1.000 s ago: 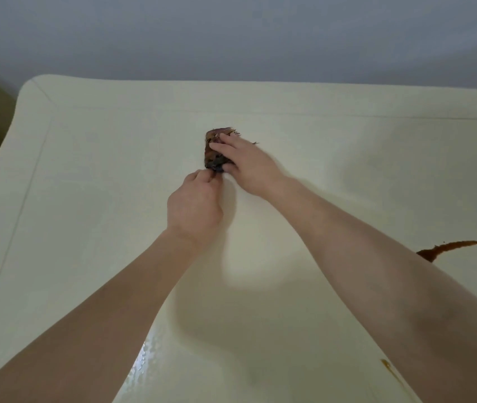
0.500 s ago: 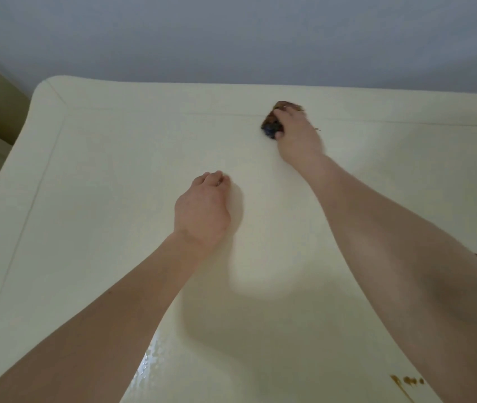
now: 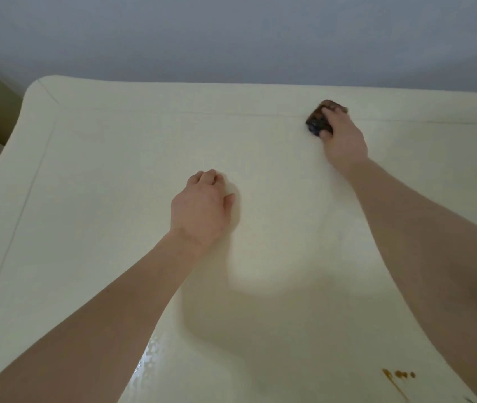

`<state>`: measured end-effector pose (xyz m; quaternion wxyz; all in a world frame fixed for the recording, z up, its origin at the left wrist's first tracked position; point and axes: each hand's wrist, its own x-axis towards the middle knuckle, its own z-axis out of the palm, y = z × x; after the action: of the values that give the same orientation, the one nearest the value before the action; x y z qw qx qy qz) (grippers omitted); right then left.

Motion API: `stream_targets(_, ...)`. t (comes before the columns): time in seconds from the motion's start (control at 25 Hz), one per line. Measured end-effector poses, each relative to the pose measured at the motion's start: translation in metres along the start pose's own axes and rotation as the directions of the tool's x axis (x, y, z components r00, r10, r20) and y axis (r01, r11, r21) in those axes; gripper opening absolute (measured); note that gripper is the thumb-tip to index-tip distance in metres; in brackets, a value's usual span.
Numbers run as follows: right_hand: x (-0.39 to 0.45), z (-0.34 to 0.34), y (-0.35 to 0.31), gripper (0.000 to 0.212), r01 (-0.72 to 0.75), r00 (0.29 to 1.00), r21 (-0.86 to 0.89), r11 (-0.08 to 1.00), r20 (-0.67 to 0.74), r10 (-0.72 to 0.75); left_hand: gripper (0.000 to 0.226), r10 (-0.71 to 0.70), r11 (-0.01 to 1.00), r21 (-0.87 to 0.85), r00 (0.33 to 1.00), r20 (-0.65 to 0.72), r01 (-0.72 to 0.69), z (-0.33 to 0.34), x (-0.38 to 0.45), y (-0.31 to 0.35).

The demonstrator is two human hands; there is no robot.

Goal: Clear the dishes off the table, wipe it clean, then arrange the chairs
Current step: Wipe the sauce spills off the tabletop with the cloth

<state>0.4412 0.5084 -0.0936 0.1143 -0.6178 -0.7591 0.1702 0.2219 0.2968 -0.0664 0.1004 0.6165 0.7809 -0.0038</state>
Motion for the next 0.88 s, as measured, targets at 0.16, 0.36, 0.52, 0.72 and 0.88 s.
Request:
stream_targets(0.16, -0.07, 0.02, -0.03, 0.053, 0.242, 0.968, 0.063, 0.968, 0.054, -0.246, 0.045, 0.02, 1.0, -0.018, 1.0, -0.005, -0.02, 0.0, -0.002, 0.002)
stream_targets(0.36, -0.141, 0.001, 0.003, 0.046, 0.51, 0.828, 0.057, 0.859, 0.24, -0.507, 0.051, 0.021, 1.0, 0.008, 0.999, 0.034, -0.022, 0.003, -0.005, 0.005)
stream_targets(0.52, -0.119, -0.033, 0.065, 0.049, 0.014, 1.0, -0.103, 0.995, 0.024, -0.011, 0.048, 0.085, 0.996, 0.025, 0.996, 0.028, -0.086, 0.009, -0.028, 0.022)
stream_targets(0.72, -0.204, -0.007, 0.034, 0.045, 0.355, 0.933, 0.066, 0.933, 0.039, -0.358, 0.047, 0.166, 0.986, -0.022, 0.985, 0.047, -0.165, 0.022, -0.05, 0.068)
stream_targets(0.88, -0.237, -0.035, 0.082, 0.036, 0.476, 0.858, 0.17, 0.863, 0.123, -0.498, 0.053, 0.195, 0.981, 0.005, 0.98, 0.045, -0.196, 0.029, -0.069, 0.092)
